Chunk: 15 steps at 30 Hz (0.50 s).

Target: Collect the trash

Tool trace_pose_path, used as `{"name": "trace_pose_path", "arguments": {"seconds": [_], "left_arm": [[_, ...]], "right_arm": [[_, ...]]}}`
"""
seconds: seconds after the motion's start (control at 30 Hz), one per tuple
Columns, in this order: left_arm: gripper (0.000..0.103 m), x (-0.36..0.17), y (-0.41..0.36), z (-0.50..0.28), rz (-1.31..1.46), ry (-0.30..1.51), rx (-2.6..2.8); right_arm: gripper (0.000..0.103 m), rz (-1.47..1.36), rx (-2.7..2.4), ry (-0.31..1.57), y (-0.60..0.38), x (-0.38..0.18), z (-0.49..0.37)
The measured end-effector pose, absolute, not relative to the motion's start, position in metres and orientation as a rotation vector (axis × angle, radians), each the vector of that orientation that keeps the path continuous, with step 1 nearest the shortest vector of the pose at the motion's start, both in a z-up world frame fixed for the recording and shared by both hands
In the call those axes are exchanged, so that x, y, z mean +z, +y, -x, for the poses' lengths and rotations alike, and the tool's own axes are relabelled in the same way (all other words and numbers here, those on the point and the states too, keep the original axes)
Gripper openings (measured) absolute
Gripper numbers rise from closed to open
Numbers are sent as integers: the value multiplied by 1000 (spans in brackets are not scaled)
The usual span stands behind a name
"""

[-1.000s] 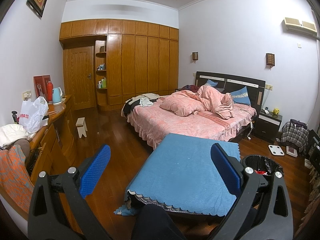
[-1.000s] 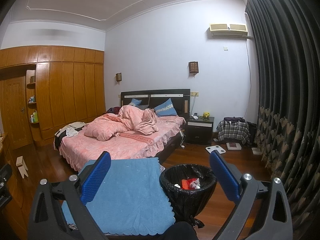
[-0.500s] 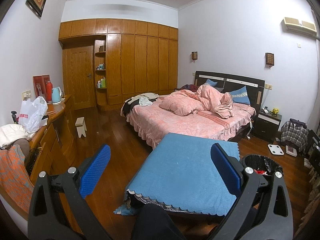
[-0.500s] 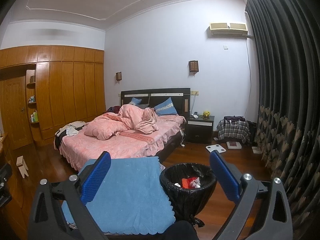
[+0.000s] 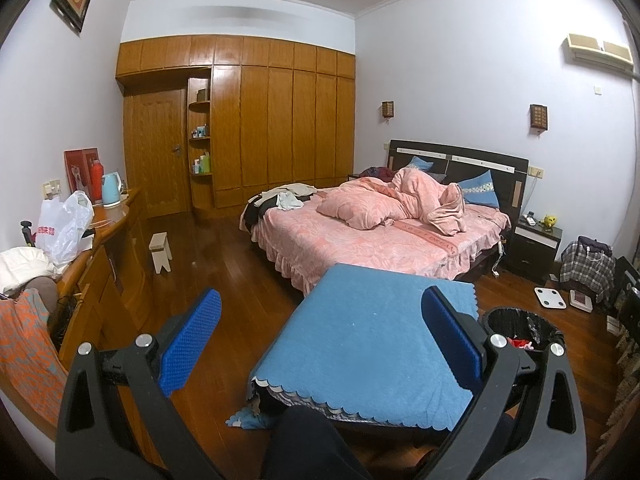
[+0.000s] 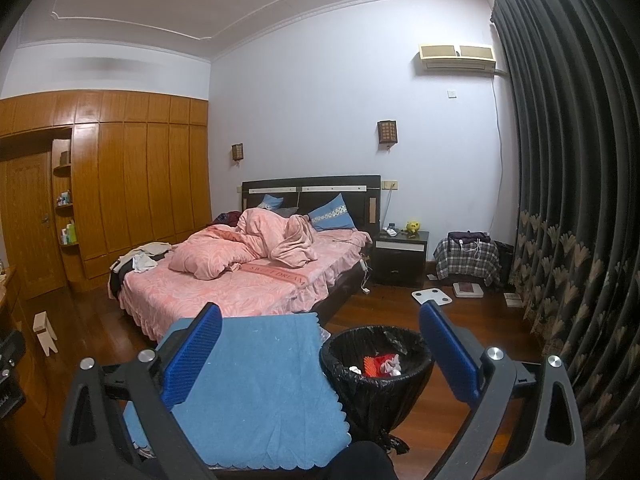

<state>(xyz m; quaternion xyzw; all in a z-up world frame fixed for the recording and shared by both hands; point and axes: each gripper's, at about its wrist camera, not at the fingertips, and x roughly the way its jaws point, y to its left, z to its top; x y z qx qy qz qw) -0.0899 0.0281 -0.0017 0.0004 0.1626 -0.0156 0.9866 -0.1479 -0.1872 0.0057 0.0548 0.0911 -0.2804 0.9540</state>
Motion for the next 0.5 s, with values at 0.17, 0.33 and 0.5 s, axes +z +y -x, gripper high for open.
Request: {"name": "trace_pose_path", "arguments": {"seconds": [0.17, 0.33, 0.5], "left_arm": [[97, -3, 26, 91, 0, 331, -35], [97, -6, 24, 92, 0, 333, -34], [97, -8, 23, 91, 12, 345, -27]], "right_arm": [[97, -113, -572, 186, -187, 6, 149], [97, -123, -575, 202, -186, -6, 149], [97, -125, -575, 204, -186, -6, 149]]}}
